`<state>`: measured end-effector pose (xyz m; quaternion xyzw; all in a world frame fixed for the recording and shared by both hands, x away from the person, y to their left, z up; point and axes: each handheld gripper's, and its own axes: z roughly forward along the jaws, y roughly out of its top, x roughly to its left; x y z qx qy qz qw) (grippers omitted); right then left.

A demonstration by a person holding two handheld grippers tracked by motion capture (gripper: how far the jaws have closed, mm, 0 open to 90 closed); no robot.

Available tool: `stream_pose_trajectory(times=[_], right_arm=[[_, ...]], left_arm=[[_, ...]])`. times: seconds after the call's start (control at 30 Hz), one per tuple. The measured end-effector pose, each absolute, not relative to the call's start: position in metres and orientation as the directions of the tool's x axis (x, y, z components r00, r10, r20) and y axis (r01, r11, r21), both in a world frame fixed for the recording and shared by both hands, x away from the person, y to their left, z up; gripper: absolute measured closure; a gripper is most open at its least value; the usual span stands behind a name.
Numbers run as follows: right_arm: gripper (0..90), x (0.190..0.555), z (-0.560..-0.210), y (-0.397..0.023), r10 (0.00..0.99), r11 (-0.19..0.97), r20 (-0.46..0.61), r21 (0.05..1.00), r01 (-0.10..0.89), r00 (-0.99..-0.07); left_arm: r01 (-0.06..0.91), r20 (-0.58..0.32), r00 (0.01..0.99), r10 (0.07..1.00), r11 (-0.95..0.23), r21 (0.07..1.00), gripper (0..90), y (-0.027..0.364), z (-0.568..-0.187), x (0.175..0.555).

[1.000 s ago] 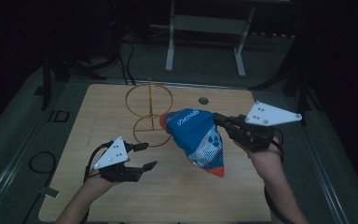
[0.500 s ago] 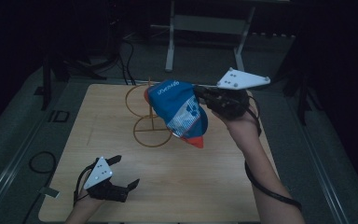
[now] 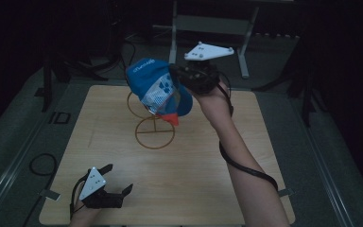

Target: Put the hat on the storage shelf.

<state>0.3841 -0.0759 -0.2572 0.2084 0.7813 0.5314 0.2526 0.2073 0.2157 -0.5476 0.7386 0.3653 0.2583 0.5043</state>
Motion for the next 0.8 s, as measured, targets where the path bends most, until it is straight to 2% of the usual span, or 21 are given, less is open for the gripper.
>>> stream_pose_trajectory(times=[0.33, 0.8], right_arm=[[90.0, 0.407, -0.279, -0.021, 0.576, 0.424, -0.189, 0.901, 0.093, -0.795], [90.0, 0.423, -0.316, -0.013, 0.572, 0.475, -0.170, 0.866, 0.155, -0.802]], left_arm=[[0.278, -0.007, 0.568, 0.823, -0.185, 0.943, 0.8, 0.223, -0.550, 0.206], [0.284, -0.016, 0.572, 0.820, -0.179, 0.942, 0.8, 0.225, -0.551, 0.207]])
